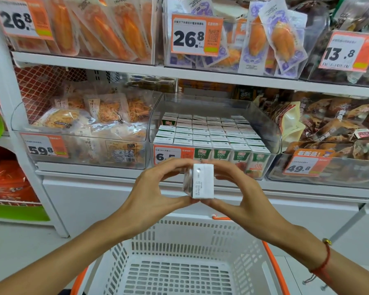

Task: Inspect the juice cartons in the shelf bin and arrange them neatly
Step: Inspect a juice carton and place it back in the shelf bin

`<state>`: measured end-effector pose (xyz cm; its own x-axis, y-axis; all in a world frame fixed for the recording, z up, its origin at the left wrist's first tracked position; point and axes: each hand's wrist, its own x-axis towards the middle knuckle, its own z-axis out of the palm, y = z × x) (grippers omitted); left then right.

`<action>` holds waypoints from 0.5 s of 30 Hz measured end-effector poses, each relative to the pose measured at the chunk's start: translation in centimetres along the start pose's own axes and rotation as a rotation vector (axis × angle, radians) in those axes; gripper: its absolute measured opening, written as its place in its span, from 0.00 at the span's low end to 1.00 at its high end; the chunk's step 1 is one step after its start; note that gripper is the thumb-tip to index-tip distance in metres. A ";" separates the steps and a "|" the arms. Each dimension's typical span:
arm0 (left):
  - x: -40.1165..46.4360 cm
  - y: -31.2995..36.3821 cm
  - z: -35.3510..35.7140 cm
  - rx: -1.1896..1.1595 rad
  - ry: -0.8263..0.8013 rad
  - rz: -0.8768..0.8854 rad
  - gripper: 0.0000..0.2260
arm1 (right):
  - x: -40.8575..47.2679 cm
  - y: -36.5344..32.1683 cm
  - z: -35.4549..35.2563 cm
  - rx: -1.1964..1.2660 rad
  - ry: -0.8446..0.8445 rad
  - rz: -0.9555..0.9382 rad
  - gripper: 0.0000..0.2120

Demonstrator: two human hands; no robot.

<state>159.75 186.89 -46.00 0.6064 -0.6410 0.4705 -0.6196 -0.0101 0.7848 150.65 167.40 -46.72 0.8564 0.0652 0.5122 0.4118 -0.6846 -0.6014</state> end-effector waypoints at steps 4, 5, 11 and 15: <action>0.1 -0.3 0.0 0.005 -0.021 0.002 0.26 | -0.1 0.2 -0.3 -0.097 0.006 -0.055 0.29; 0.1 -0.4 -0.1 -0.006 -0.031 -0.013 0.26 | -0.1 0.2 -0.4 -0.129 0.007 -0.065 0.30; 0.3 -0.9 -0.2 -0.174 -0.075 -0.157 0.28 | 0.1 0.0 -0.4 -0.299 -0.073 -0.170 0.31; 0.5 -1.0 -0.2 -0.280 -0.101 -0.295 0.26 | -0.1 0.1 -0.7 -0.184 -0.145 -0.060 0.35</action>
<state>160.76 186.76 -46.51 0.6772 -0.7139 0.1781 -0.2586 -0.0044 0.9660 150.39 166.83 -46.34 0.8735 0.2039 0.4421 0.4106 -0.7963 -0.4441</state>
